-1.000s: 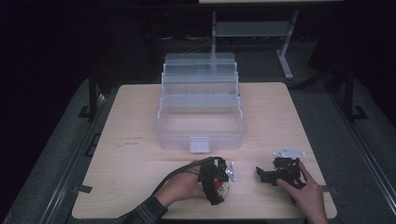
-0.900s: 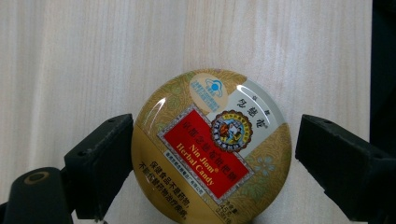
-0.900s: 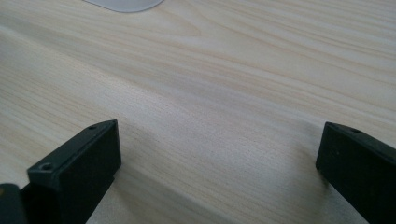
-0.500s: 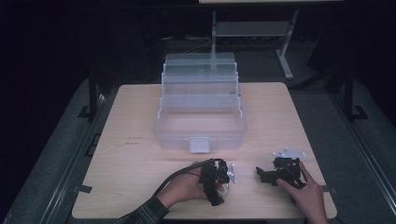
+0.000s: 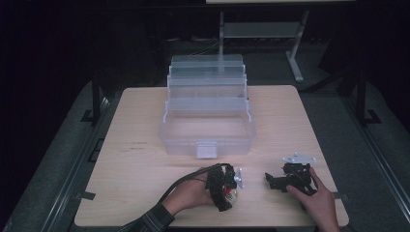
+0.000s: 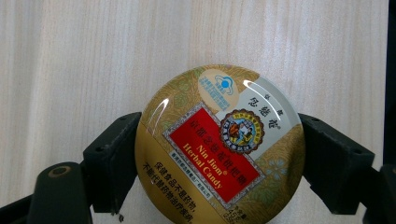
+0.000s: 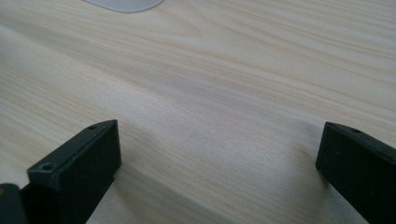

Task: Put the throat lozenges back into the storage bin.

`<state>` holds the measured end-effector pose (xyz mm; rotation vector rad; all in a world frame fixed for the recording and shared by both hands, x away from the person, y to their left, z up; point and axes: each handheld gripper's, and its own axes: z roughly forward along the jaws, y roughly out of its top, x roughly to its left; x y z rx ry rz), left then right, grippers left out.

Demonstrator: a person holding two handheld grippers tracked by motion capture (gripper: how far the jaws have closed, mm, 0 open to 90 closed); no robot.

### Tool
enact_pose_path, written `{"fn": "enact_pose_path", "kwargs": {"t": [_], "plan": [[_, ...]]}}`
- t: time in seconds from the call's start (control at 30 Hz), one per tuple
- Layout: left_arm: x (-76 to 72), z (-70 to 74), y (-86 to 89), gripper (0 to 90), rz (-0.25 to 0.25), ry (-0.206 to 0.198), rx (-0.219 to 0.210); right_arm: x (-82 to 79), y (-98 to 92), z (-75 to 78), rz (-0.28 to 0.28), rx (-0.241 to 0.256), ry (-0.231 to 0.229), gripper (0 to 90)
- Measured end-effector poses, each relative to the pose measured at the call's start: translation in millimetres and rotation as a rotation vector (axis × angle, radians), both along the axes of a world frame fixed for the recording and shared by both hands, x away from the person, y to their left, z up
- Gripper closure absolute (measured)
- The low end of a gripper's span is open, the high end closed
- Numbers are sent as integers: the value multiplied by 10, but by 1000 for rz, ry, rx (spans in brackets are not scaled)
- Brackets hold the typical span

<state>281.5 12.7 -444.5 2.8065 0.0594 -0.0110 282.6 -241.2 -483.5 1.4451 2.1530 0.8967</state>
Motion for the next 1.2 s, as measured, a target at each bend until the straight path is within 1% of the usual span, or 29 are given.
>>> {"fn": "enact_pose_path", "kwargs": {"t": [0.23,0.53,0.9,1.2], "plan": [[5,8,15,193,-4,6,5,0,0,0,0,0,0,0],[4,45,51,194,12,22,-16,0,0,0,0,0,0,0],[21,119,125,194,21,30,-25,1,-1,0,1,-1,-1,0],[33,164,182,194,25,38,-24,0,0,0,0,0,0,0]]}}
